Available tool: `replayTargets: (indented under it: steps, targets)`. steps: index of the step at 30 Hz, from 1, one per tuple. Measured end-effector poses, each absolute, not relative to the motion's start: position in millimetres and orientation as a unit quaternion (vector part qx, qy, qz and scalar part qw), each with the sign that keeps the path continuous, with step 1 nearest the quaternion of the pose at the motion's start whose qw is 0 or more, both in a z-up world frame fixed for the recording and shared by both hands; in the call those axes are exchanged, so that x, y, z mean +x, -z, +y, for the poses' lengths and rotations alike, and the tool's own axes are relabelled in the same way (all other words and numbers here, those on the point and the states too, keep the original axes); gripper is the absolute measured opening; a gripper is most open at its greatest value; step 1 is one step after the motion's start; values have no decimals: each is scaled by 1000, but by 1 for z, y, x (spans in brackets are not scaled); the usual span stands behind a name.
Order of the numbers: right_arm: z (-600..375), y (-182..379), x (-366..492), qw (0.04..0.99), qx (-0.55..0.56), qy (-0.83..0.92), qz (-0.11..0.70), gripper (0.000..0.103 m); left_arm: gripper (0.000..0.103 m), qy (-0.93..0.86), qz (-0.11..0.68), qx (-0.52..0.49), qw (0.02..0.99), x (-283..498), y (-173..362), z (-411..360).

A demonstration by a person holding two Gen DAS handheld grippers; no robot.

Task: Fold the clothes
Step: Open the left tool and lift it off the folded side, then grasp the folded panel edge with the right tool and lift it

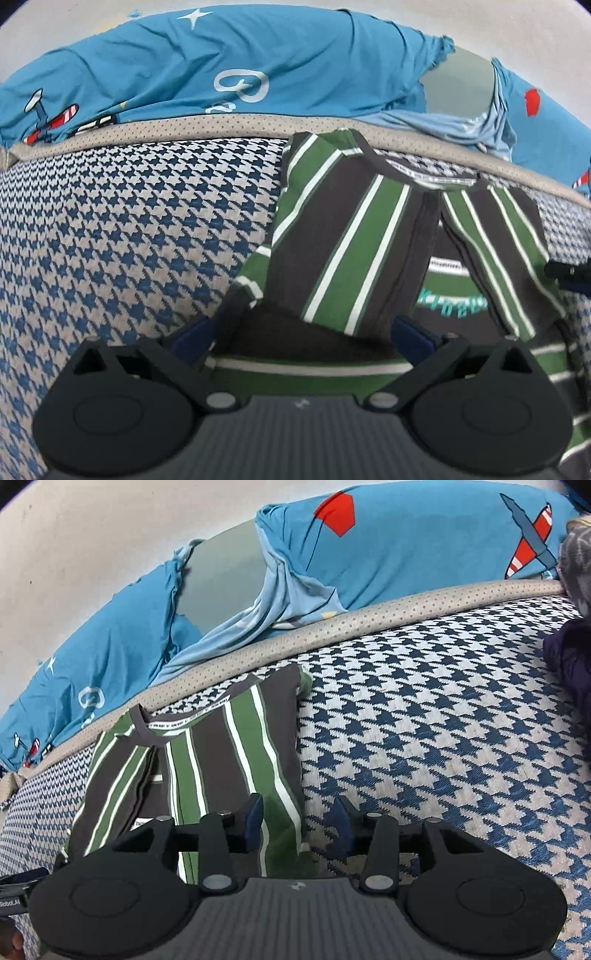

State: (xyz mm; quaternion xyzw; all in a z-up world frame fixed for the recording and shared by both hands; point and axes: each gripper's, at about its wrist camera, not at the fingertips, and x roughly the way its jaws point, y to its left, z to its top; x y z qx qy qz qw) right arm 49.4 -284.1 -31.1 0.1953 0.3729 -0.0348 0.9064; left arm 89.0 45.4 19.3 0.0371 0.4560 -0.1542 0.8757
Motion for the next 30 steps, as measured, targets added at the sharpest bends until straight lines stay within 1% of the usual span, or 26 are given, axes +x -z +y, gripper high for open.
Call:
replayTargets:
  steps: [9,13,16,25,27,30]
  targets:
    - [-275,37,52,920,154,19,360,43,103,158,468,38,869,89,-16,51]
    - [-272,39,54,926,134,8,352,39,103,158,472,41,866,89,-15,52]
    - [-268,41,55,930,118,5,348,38,103,159,475,43,865,90,-15,53]
    - [-267,43,58,935,111,-1,337,21,103,158,480,44,862,89,-14,60]
    - [-265,43,58,936,107,-2,336,12,103,157,483,45,860,88,-12,61]
    - [-261,39,59,936,102,1,336,8,103,154,485,47,859,87,-11,62]
